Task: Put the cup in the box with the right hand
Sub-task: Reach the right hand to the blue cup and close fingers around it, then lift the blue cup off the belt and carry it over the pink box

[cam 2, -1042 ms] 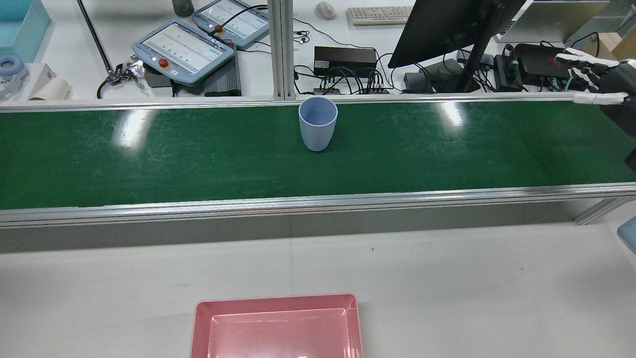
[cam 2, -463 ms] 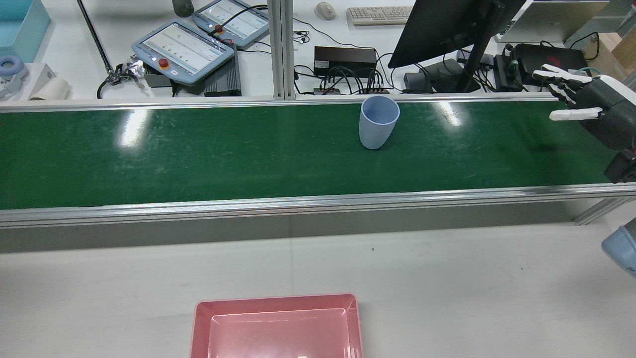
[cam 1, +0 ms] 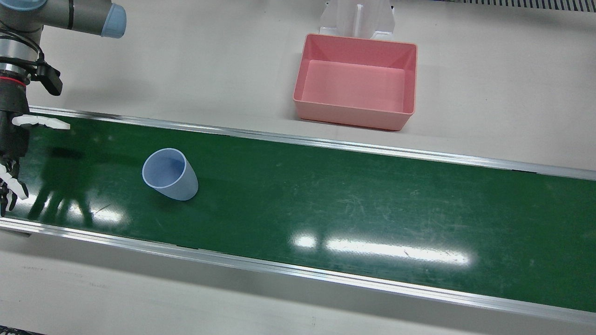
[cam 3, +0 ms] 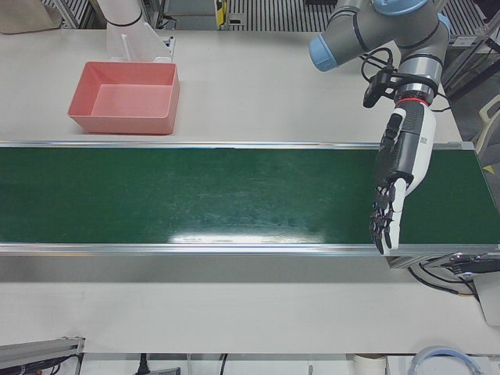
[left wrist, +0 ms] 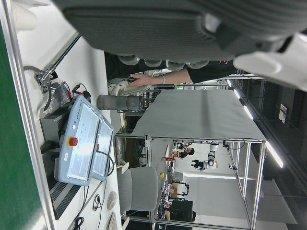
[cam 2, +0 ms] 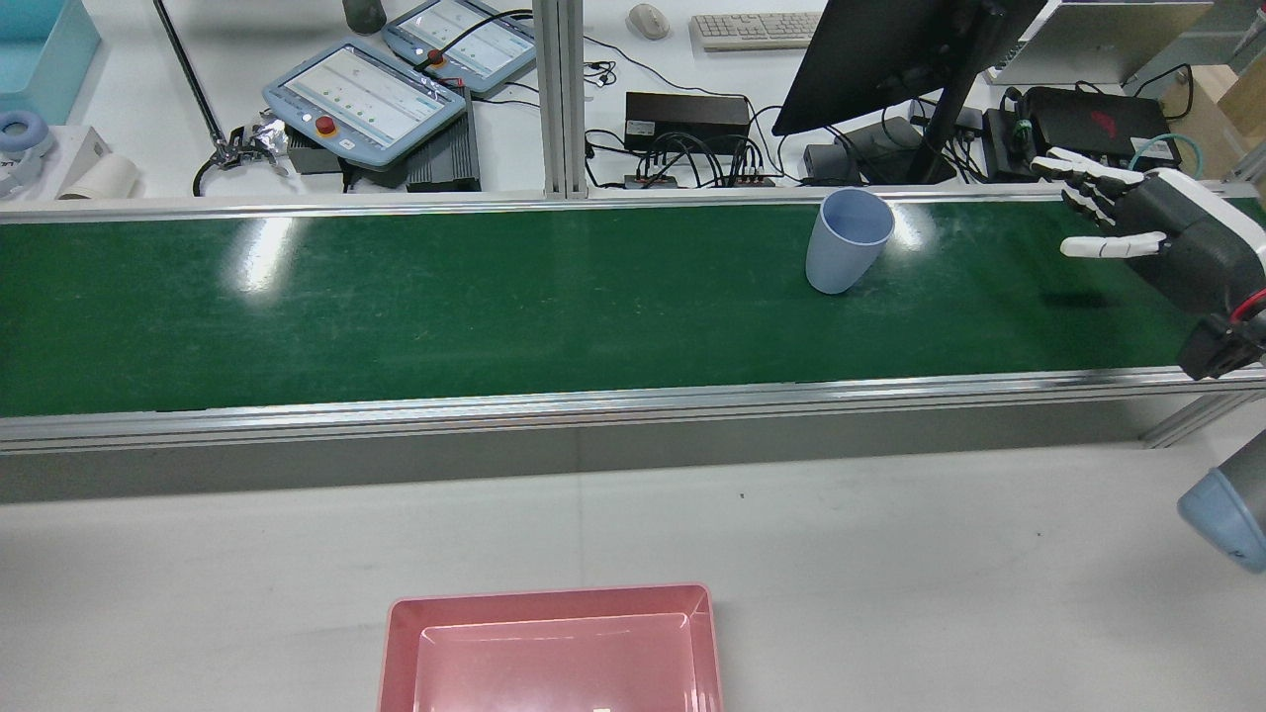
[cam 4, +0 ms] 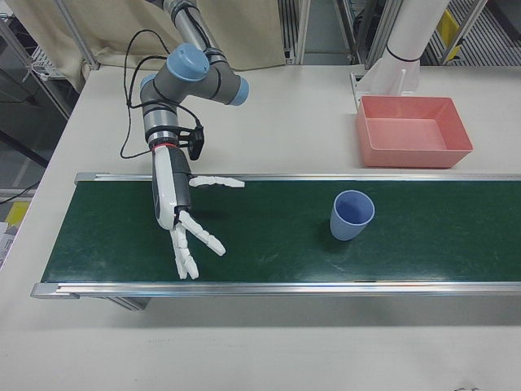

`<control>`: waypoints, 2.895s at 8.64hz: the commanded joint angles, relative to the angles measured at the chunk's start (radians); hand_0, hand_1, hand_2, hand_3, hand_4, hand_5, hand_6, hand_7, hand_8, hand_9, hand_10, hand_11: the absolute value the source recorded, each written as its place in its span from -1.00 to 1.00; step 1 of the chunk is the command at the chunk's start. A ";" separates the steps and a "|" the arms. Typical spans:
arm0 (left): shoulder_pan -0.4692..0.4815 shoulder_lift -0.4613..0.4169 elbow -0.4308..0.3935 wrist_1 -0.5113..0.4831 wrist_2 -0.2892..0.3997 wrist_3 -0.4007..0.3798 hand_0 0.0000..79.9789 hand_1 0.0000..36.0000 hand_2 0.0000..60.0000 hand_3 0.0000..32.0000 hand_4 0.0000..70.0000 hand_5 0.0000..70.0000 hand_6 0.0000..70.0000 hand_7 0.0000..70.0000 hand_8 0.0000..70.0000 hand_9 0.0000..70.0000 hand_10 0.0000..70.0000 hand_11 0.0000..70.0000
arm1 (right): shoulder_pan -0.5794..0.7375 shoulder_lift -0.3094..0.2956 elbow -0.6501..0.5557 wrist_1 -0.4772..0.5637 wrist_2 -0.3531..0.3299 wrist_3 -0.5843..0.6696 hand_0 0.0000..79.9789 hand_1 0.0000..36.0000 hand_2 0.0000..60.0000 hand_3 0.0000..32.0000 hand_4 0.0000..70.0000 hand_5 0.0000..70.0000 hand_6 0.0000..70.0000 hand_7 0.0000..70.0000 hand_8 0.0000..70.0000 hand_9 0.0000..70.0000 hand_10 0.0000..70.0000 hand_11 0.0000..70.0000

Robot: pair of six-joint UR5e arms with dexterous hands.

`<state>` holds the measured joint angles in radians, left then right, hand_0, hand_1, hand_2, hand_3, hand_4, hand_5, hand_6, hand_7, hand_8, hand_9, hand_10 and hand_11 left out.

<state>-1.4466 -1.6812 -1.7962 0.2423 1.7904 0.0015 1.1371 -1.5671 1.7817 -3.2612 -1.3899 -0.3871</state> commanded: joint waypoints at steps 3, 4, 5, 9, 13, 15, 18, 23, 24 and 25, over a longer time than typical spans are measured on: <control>0.000 0.000 0.000 0.000 0.000 0.000 -1.00 -1.00 -1.00 -1.00 -1.00 -1.00 -1.00 -1.00 -1.00 -1.00 -1.00 -1.00 | -0.053 -0.001 0.012 0.000 0.002 -0.013 0.23 -0.27 -0.82 -0.52 -0.78 -0.86 -0.92 -0.63 -0.95 -0.85 -0.93 -0.85; 0.000 0.000 0.000 0.000 0.001 0.000 -1.00 -1.00 -1.00 -1.00 -1.00 -1.00 -1.00 -1.00 -1.00 -1.00 -1.00 -1.00 | -0.054 -0.001 0.013 0.000 0.002 -0.013 0.19 -0.07 -0.33 -0.52 -0.88 -0.86 -0.92 -0.63 -0.95 -0.84 -0.93 -0.85; 0.000 0.000 0.000 0.000 0.001 0.000 -1.00 -1.00 -1.00 -1.00 -1.00 -1.00 -1.00 -1.00 -1.00 -1.00 -1.00 -1.00 | -0.054 -0.001 0.021 0.000 0.002 -0.013 0.19 -0.15 -0.44 -0.55 -0.84 -0.86 -0.91 -0.61 -0.95 -0.84 -0.94 -0.86; 0.000 0.000 0.000 0.000 0.001 0.000 -1.00 -1.00 -1.00 -1.00 -1.00 -1.00 -1.00 -1.00 -1.00 -1.00 -1.00 -1.00 | -0.054 -0.001 0.024 0.002 0.027 -0.004 0.43 1.00 1.00 -1.00 -0.45 -0.61 -0.63 0.19 -0.64 -0.33 -0.69 -0.44; 0.000 0.000 0.000 0.000 0.000 0.000 -1.00 -1.00 -1.00 -1.00 -1.00 -1.00 -1.00 -1.00 -1.00 -1.00 -1.00 -1.00 | -0.025 -0.002 0.068 -0.002 0.045 0.051 0.76 1.00 1.00 -1.00 -0.25 -0.43 -0.04 1.00 0.33 1.00 -0.04 0.47; 0.000 0.000 0.000 0.000 0.001 0.000 -1.00 -1.00 -1.00 -1.00 -1.00 -1.00 -1.00 -1.00 -1.00 -1.00 -1.00 -1.00 | -0.007 0.002 0.227 -0.099 0.057 0.068 0.62 1.00 1.00 -1.00 -0.24 -0.46 -0.11 1.00 0.23 0.95 -0.15 0.32; 0.000 0.000 0.000 0.002 0.000 0.000 -1.00 -1.00 -1.00 -1.00 -1.00 -1.00 -1.00 -1.00 -1.00 -1.00 -1.00 -1.00 | -0.090 0.013 0.399 -0.176 0.057 0.060 0.56 1.00 1.00 -1.00 -0.14 -0.49 -0.17 1.00 0.16 0.87 -0.24 0.20; 0.000 0.000 0.000 0.000 0.000 0.000 -1.00 -1.00 -1.00 -1.00 -1.00 -1.00 -1.00 -1.00 -1.00 -1.00 -1.00 -1.00 | -0.657 0.165 0.541 -0.281 0.294 -0.108 0.62 1.00 1.00 -1.00 -0.27 -0.49 -0.17 1.00 0.13 0.82 -0.28 0.15; 0.000 0.000 0.000 0.000 0.001 0.000 -1.00 -1.00 -1.00 -1.00 -1.00 -1.00 -1.00 -1.00 -1.00 -1.00 -1.00 -1.00 | -0.756 0.194 0.548 -0.281 0.352 -0.159 0.66 1.00 1.00 -1.00 -0.18 -0.50 -0.18 1.00 0.11 0.81 -0.29 0.13; 0.000 0.000 0.000 0.000 0.000 0.000 -1.00 -1.00 -1.00 -1.00 -1.00 -1.00 -1.00 -1.00 -1.00 -1.00 -1.00 -1.00 | -0.817 0.212 0.548 -0.279 0.364 -0.200 0.62 1.00 1.00 -1.00 -0.22 -0.51 -0.19 1.00 0.09 0.79 -0.30 0.12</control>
<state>-1.4466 -1.6813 -1.7963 0.2429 1.7910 0.0015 0.5241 -1.4149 2.3138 -3.5351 -1.1206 -0.4843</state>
